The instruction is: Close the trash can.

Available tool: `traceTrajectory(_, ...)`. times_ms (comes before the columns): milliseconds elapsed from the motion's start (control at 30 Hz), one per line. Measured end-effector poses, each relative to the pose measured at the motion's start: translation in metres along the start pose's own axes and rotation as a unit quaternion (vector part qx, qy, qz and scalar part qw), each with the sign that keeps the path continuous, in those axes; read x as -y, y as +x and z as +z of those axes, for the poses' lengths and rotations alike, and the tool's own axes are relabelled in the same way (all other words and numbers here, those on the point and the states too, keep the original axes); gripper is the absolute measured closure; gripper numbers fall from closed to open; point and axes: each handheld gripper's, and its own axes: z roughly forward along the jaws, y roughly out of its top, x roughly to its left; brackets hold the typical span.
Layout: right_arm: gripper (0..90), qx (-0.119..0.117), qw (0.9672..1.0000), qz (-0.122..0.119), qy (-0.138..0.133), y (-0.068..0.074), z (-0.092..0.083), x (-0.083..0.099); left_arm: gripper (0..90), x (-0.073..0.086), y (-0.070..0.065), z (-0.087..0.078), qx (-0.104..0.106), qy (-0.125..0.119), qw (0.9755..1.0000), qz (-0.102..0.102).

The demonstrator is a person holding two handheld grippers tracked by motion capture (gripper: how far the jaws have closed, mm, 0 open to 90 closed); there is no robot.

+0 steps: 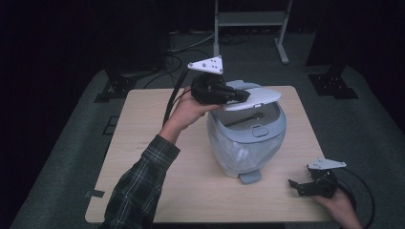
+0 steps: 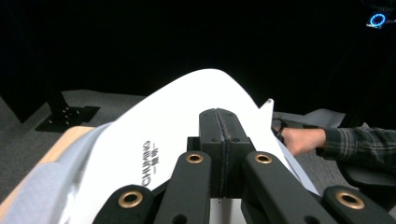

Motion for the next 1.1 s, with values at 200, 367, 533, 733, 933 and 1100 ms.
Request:
traceTrajectory(200, 0.9, 0.0, 1.0, 0.0, 0.0, 0.0, 0.0, 0.0, 89.9, -0.003, -0.011, 0.009, 0.003, 0.018, 0.9998, 0.008)
traceTrajectory(367, 0.9, 0.0, 1.0, 0.0, 0.0, 0.0, 0.0, 0.0, 89.9, -0.004, -0.018, 0.018, 0.005, 0.041, 0.9991, 0.015)
traceTrajectory(533, 0.9, 0.0, 1.0, 0.0, 0.0, 0.0, 0.0, 0.0, 89.9, -0.002, -0.024, 0.025, 0.006, 0.053, 0.9984, 0.017)
traceTrajectory(733, 0.9, 0.001, 1.0, 0.0, 0.0, 0.0, 0.0, 0.0, 89.8, 0.004, -0.027, 0.032, 0.007, 0.072, 0.9972, 0.017)
traceTrajectory(933, 0.9, 0.001, 1.0, 0.0, 0.0, 0.0, 0.0, 0.0, 89.5, 0.007, -0.029, 0.035, 0.009, 0.08, 0.9966, 0.014)
traceTrajectory(1100, 1.0, 0.0, 1.0, -0.001, 0.0, 0.0, 0.0, 0.0, 89.7, 0.01, -0.03, 0.04, 0.016, 0.093, 0.9955, 0.01)
